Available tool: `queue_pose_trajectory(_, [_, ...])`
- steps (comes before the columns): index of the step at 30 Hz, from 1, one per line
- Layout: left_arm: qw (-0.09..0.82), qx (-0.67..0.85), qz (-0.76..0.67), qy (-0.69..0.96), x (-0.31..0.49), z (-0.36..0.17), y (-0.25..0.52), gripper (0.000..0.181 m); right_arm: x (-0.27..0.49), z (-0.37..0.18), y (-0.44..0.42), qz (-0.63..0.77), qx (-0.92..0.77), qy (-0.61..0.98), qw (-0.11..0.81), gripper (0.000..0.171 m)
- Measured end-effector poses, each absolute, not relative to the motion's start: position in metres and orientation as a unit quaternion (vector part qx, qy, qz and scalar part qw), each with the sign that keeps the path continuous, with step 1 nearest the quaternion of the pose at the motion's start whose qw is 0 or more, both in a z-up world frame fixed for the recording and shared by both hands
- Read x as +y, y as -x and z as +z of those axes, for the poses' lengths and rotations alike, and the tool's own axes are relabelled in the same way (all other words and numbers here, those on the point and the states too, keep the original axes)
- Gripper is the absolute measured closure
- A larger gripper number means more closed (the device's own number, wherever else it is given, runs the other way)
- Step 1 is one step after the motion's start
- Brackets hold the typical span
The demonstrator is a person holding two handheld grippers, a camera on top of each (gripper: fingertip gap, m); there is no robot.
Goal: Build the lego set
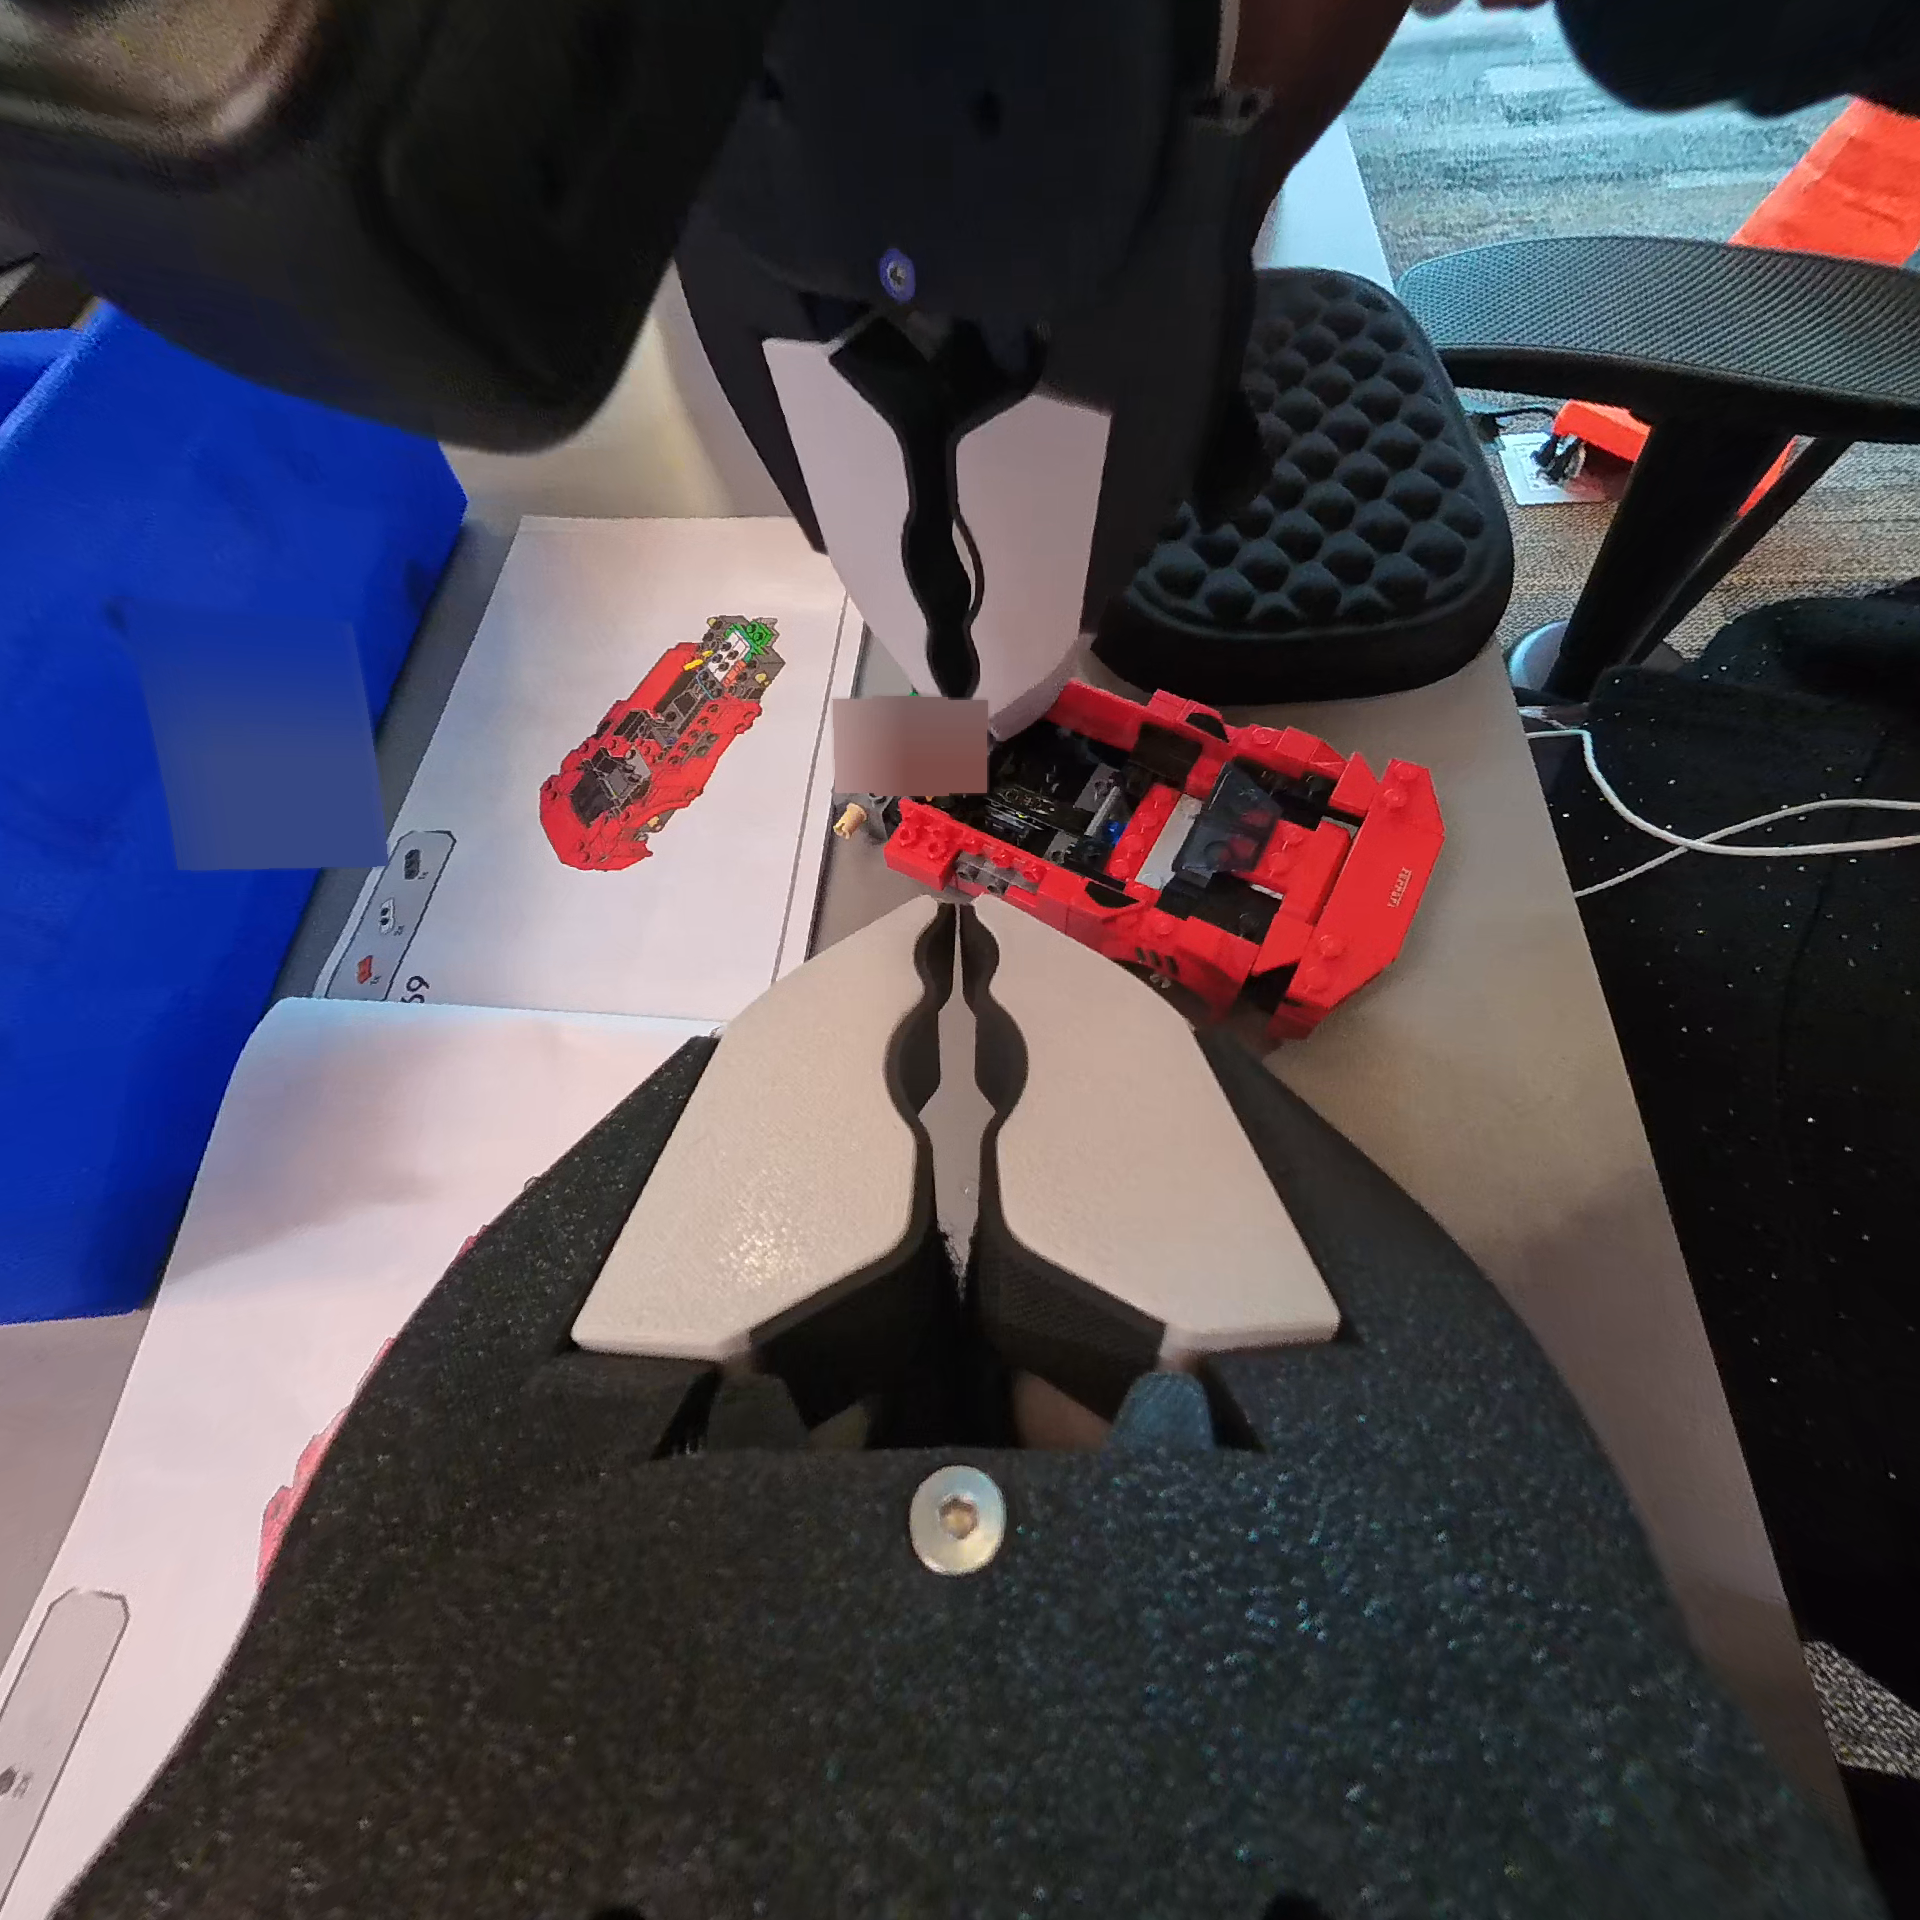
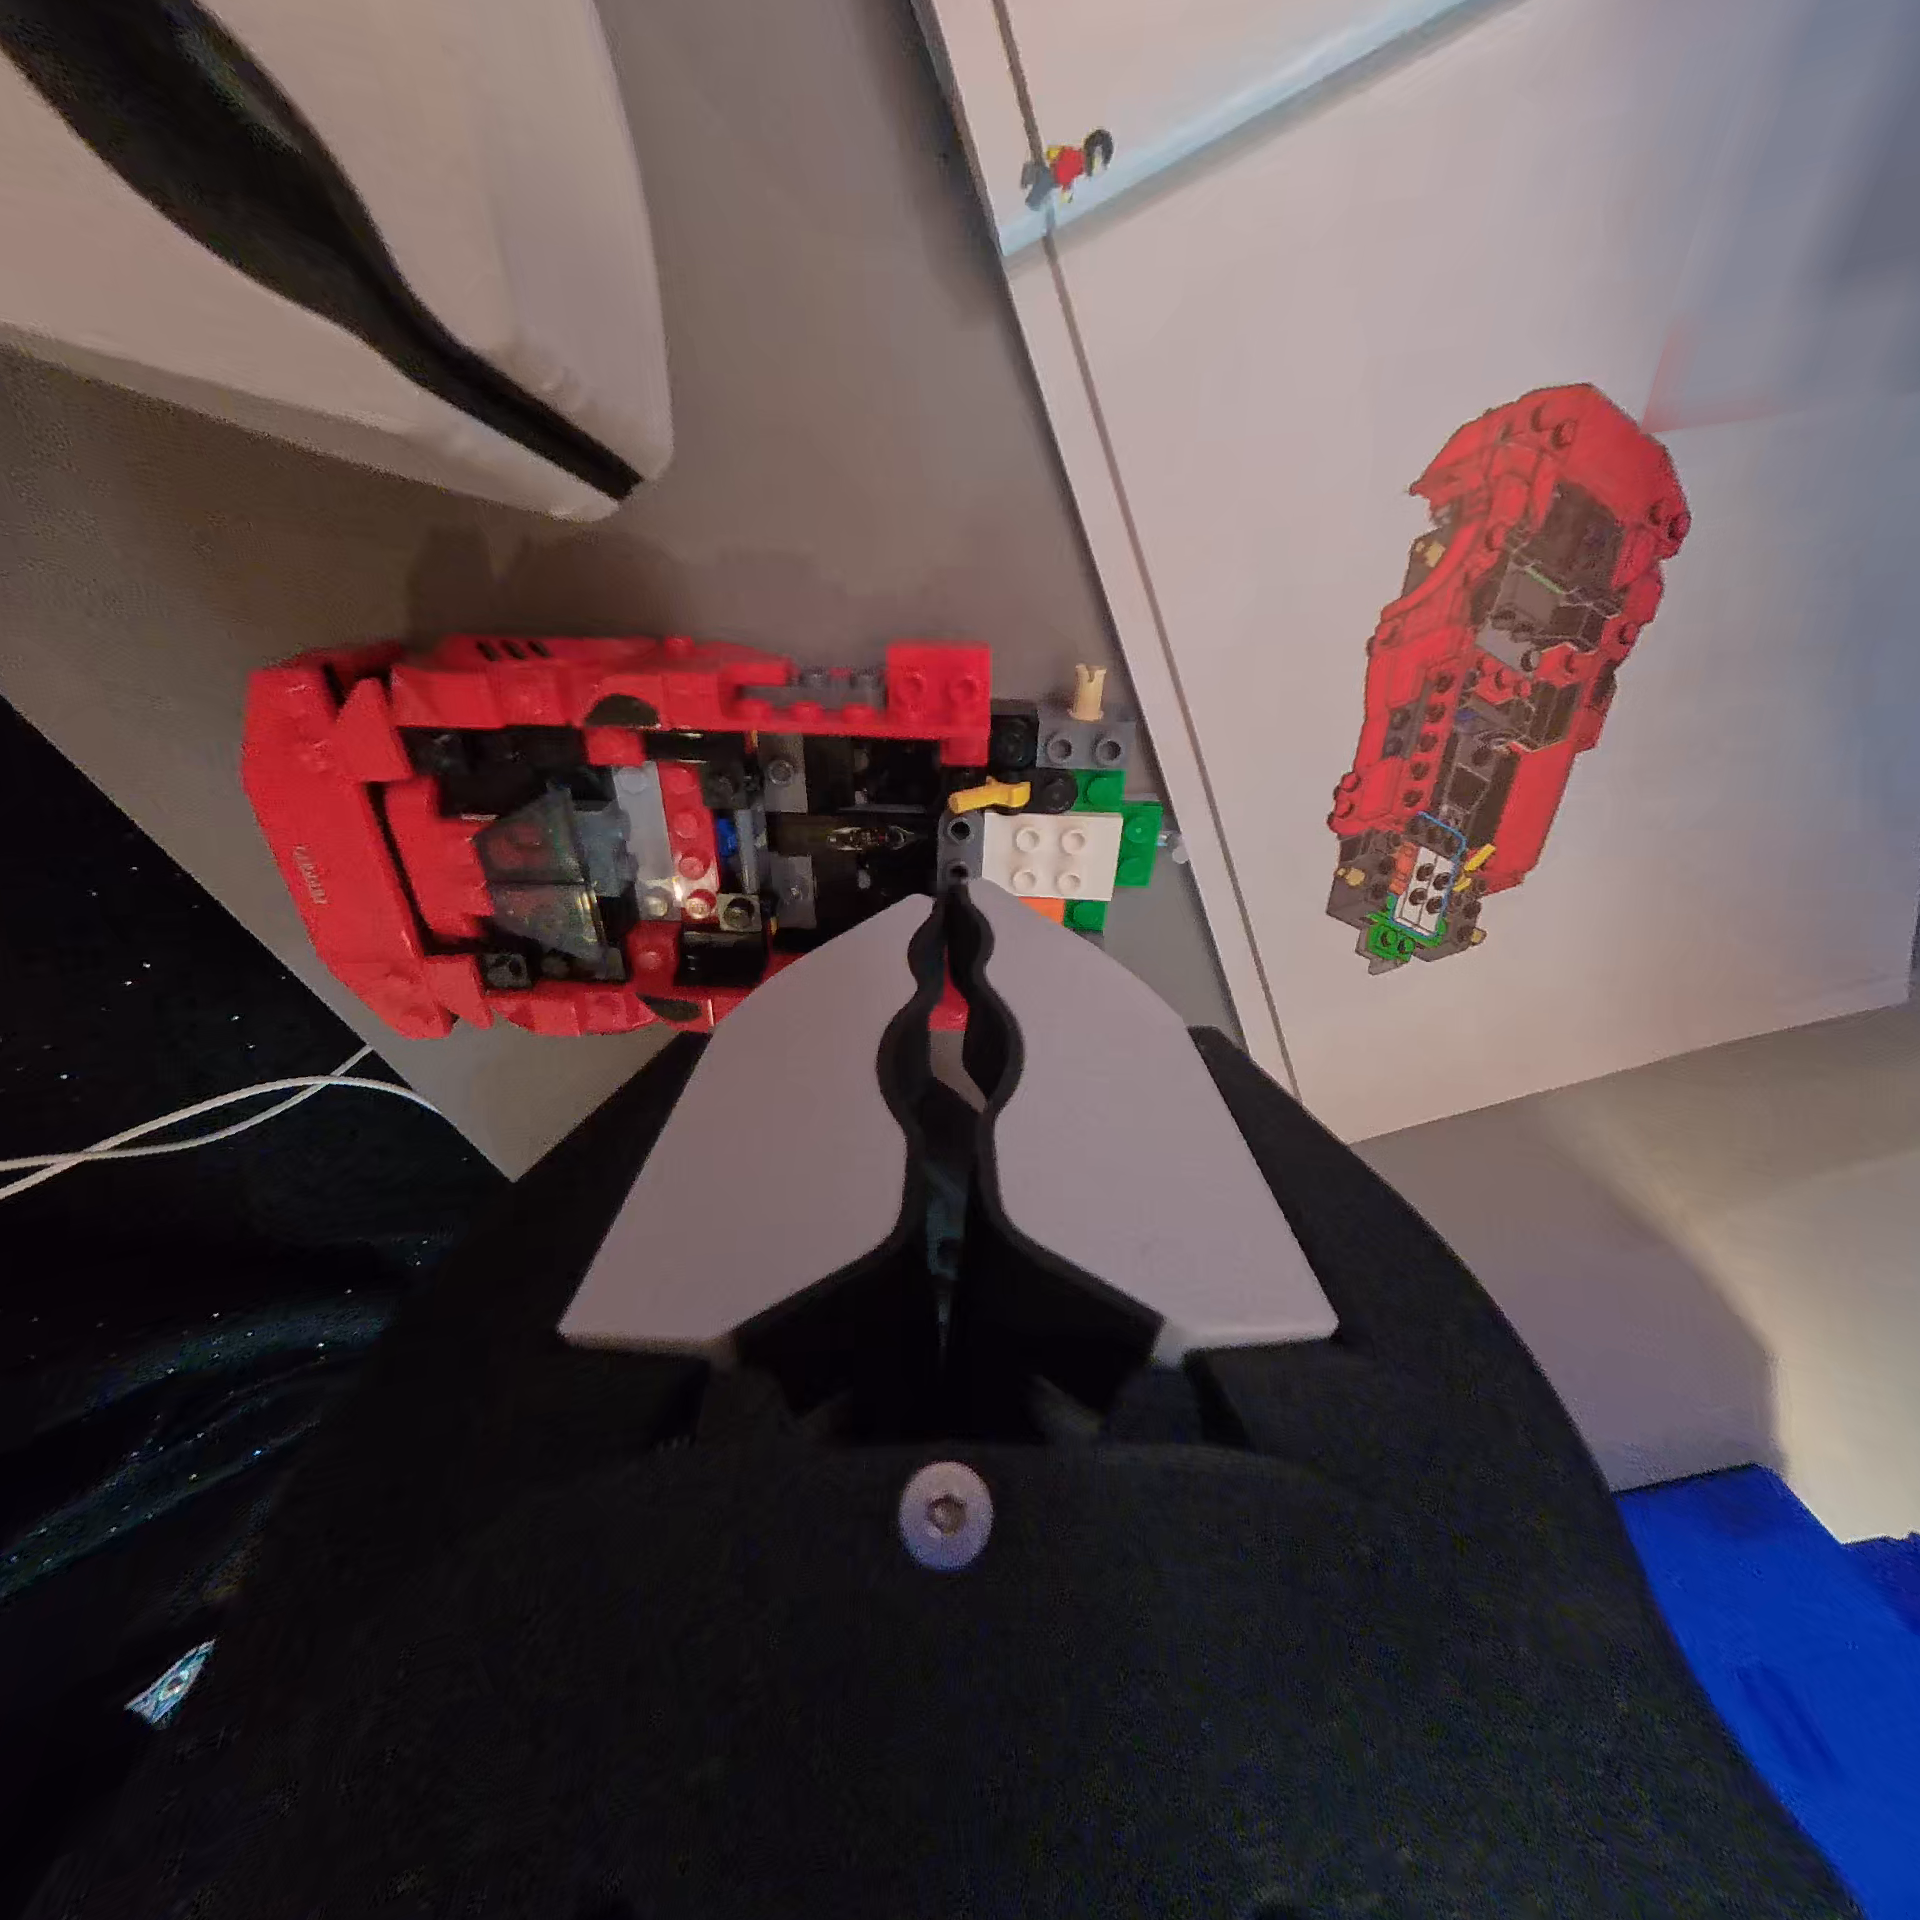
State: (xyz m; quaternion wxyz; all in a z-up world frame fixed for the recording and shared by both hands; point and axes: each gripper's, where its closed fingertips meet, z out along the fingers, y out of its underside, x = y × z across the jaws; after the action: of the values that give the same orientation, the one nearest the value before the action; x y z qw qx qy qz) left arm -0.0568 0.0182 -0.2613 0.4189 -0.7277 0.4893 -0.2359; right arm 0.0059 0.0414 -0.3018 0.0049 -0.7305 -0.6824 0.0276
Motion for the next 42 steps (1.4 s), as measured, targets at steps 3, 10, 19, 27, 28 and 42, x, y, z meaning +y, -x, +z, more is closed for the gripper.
queue_pose_trajectory(3, [0.418, 0.491, -0.236, 0.727, 0.018, -0.262, 0.056, 0.181, 0.043, -0.303, -0.006, 0.020, -0.677, 0.736, 0.004, 0.171])
queue_pose_trajectory(10, [0.418, 0.493, -0.236, 0.725, 0.017, -0.261, 0.054, 0.181, 0.043, -0.304, -0.009, 0.004, -0.656, 0.754, -0.012, 0.171])
queue_pose_trajectory(19, [0.417, 0.496, -0.239, 0.723, 0.016, -0.261, 0.052, 0.181, 0.044, -0.305, -0.008, 0.039, -0.594, 0.803, -0.034, 0.171])
queue_pose_trajectory(27, [0.418, 0.508, -0.239, 0.714, 0.013, -0.259, 0.045, 0.181, 0.044, -0.306, -0.008, 0.045, -0.565, 0.822, -0.058, 0.171])
queue_pose_trajectory(28, [0.419, 0.508, -0.240, 0.714, 0.013, -0.258, 0.045, 0.181, 0.044, -0.306, -0.008, 0.041, -0.565, 0.822, -0.053, 0.171])
queue_pose_trajectory(42, [0.426, 0.511, -0.229, 0.711, 0.013, -0.254, 0.042, 0.181, 0.044, -0.306, -0.008, 0.027, -0.604, 0.796, -0.020, 0.171])
